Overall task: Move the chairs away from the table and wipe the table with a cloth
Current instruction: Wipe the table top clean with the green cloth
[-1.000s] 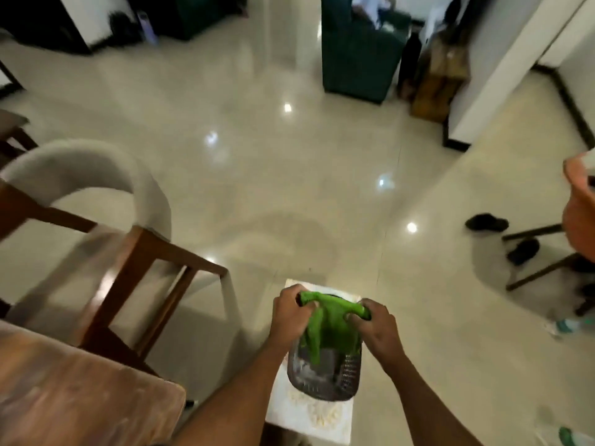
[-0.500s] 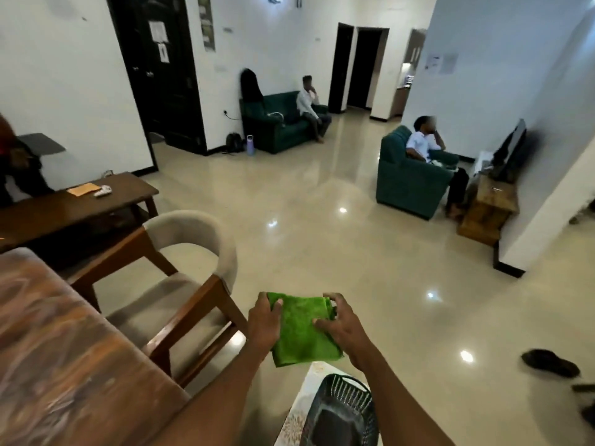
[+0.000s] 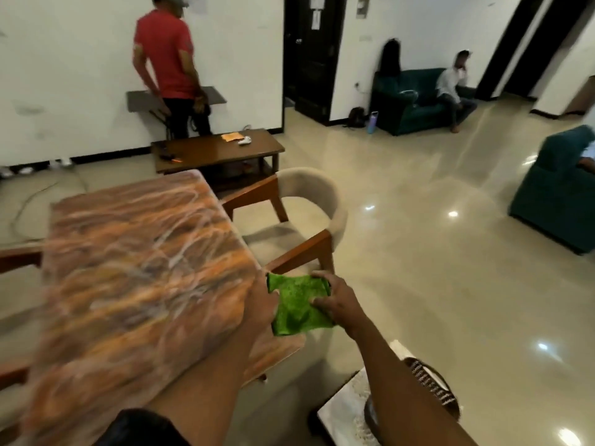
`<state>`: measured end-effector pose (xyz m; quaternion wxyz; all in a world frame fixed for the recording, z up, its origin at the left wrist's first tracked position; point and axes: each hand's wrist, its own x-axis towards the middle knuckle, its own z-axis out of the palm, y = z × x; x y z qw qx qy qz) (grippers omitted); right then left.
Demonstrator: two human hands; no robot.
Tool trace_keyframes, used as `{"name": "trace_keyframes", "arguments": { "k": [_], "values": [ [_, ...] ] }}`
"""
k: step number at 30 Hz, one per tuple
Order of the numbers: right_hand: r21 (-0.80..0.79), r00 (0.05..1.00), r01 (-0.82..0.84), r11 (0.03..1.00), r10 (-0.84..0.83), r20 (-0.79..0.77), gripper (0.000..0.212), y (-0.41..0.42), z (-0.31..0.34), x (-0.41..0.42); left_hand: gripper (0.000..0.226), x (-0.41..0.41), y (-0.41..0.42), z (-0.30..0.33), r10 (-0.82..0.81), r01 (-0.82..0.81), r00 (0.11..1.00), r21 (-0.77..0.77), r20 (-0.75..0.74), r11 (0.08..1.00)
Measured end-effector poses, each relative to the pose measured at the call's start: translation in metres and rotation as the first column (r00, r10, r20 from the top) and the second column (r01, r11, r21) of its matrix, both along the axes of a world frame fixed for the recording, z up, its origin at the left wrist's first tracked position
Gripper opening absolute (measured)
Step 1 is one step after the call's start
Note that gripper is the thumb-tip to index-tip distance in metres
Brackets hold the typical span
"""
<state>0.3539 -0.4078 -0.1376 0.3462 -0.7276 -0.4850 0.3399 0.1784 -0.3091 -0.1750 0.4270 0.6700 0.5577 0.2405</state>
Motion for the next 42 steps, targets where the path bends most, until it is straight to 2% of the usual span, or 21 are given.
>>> {"name": "trace_keyframes", "arguments": {
  "k": [3,5,7,9,12,14,17,22,27,30,32,34,36,42],
  "values": [
    [-0.043,0.993,-0.118,0.992,0.118,-0.013,0.082,0.048,-0.023,-0.058,0.066,-0.076,0.017,-0.006,0.090,-0.090,0.995,0.024,-0.031,0.996],
    [-0.053,0.978,-0.206,0.977,0.207,0.004,0.085,0.079,-0.040,-0.106,0.072,-0.134,0.023,-0.012,0.107,-0.097,0.986,0.077,-0.130,0.992],
    [-0.092,0.955,-0.278,0.956,0.285,0.078,0.073,0.091,-0.021,-0.169,0.072,-0.190,0.026,-0.020,0.143,-0.123,0.969,0.111,-0.202,0.986],
    [-0.135,0.906,-0.401,0.906,0.414,0.088,0.067,0.108,-0.024,-0.231,0.065,-0.253,0.031,-0.036,0.221,-0.197,0.945,0.118,-0.243,0.973],
    [-0.180,0.885,-0.451,0.874,0.464,0.033,0.085,0.131,-0.047,-0.318,0.059,-0.341,0.038,-0.079,0.320,-0.299,0.917,0.119,-0.239,0.947],
    [-0.230,0.863,-0.489,0.841,0.505,0.014,0.085,0.148,-0.090,-0.368,0.064,-0.391,0.038,-0.093,0.344,-0.331,0.897,0.092,-0.277,0.939],
    [-0.264,0.839,-0.509,0.819,0.541,0.061,0.080,0.149,-0.092,-0.433,0.060,-0.437,0.029,-0.096,0.325,-0.318,0.886,0.075,-0.332,0.945],
    [-0.311,0.846,-0.483,0.819,0.528,0.075,0.073,0.142,-0.143,-0.481,0.059,-0.477,0.011,-0.145,0.366,-0.353,0.870,0.100,-0.330,0.930],
    [-0.393,0.804,-0.512,0.763,0.588,0.094,0.075,0.126,-0.204,-0.501,0.062,-0.490,-0.013,-0.196,0.331,-0.320,0.865,0.095,-0.378,0.943],
    [-0.476,0.694,-0.502,0.722,0.665,0.277,0.075,0.111,-0.243,-0.511,0.068,-0.504,-0.024,-0.228,0.252,-0.270,0.802,0.047,-0.541,0.962],
    [-0.396,0.642,-0.514,0.761,0.647,0.410,0.071,0.098,-0.261,-0.520,0.063,-0.514,-0.031,-0.242,0.271,-0.285,0.775,0.067,-0.571,0.956],
    [-0.324,0.577,-0.567,0.757,0.646,0.499,0.072,0.086,-0.281,-0.533,0.061,-0.521,-0.032,-0.255,0.302,-0.305,0.779,0.088,-0.549,0.948],
    [-0.325,0.524,-0.577,0.749,0.645,0.556,0.072,0.076,-0.300,-0.547,0.060,-0.525,-0.030,-0.265,0.331,-0.320,0.786,0.114,-0.522,0.941],
    [-0.292,0.536,-0.479,0.828,0.540,0.649,0.074,0.083,-0.326,-0.580,0.058,-0.536,-0.016,-0.296,0.399,-0.349,0.823,0.196,-0.404,0.917]
  ]
}}
